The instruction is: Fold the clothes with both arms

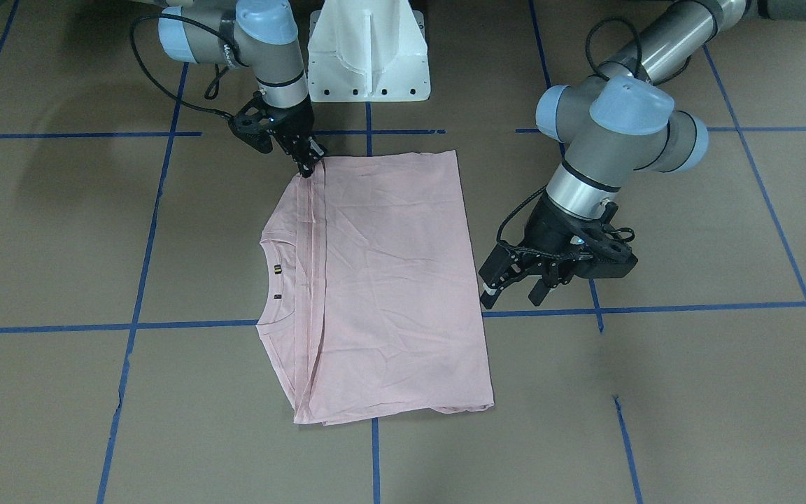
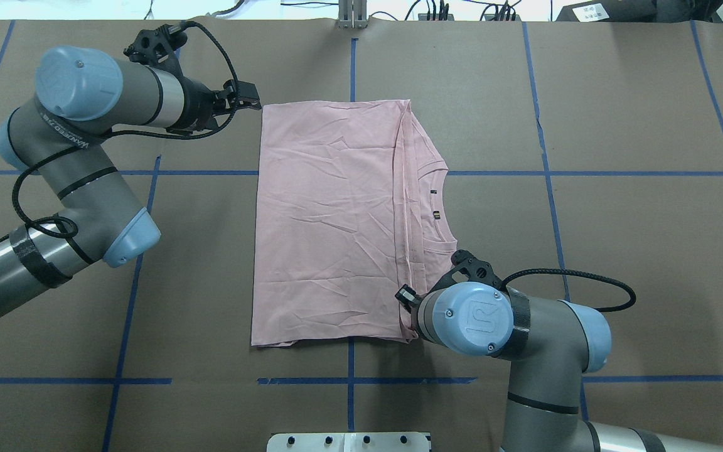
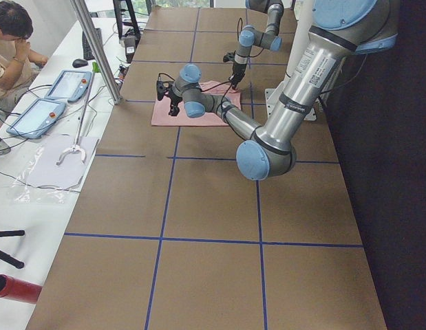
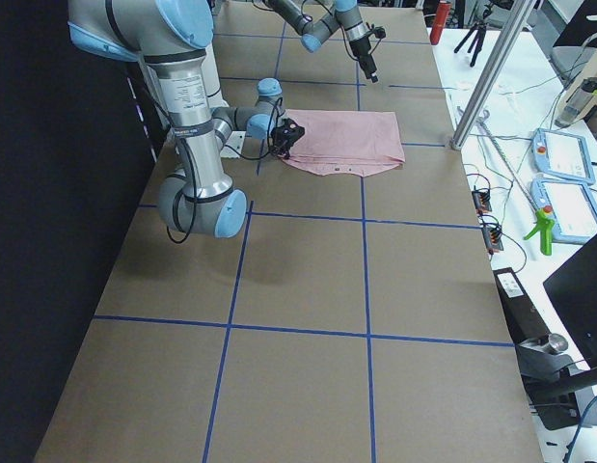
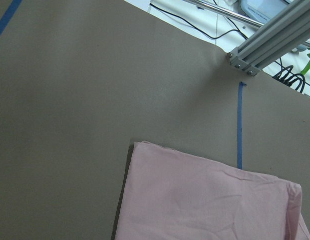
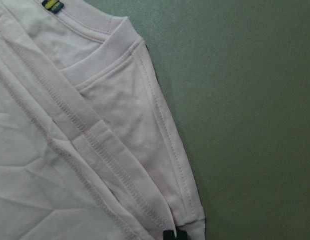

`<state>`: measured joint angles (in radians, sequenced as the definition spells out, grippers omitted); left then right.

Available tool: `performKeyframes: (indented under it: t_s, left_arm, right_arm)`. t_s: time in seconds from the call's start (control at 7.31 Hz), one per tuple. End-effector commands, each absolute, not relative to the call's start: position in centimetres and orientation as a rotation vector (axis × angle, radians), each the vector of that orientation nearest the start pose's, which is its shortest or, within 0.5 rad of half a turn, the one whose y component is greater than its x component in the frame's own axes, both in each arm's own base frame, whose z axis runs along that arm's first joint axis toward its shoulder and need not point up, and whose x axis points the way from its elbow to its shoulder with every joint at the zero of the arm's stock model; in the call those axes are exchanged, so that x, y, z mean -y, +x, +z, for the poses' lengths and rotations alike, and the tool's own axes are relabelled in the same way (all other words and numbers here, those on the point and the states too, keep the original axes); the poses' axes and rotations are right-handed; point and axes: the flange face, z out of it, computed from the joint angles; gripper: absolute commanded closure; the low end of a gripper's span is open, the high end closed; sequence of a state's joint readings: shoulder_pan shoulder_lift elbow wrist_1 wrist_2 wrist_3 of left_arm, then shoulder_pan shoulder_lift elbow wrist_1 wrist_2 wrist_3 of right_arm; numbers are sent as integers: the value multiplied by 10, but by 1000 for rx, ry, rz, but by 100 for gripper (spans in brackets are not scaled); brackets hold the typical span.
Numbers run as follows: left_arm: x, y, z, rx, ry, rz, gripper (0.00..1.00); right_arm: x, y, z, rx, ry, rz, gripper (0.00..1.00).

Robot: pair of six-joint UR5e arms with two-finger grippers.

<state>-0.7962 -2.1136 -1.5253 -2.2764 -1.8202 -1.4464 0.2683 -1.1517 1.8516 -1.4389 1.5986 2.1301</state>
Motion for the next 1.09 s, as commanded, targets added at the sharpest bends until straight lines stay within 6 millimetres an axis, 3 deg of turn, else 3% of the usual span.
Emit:
performKeyframes:
  t_s: [0.0, 0.41, 0.55, 0.68, 0.82, 0.96]
  left_arm:
    - [569, 405, 280, -1179, 340, -437, 0]
    - [568, 404, 279, -1182, 341, -436, 0]
    - [568, 404, 277, -1185, 343, -435, 0]
    - [567, 403, 276, -1186, 345, -436, 0]
    - [567, 403, 277, -1181, 340, -438, 0]
    - [567, 403, 277, -1181, 341, -439, 0]
  right_arm:
    - [289, -556, 289, 847, -150, 769, 100]
    - [297, -552, 280, 863, -149, 776, 100]
    - [289, -557, 286, 850, -152, 766, 100]
    - [289, -558, 287, 847, -152, 765, 92]
    - [288, -558, 290, 841, -148, 760, 67]
    - [289, -559, 288, 844, -148, 760, 57]
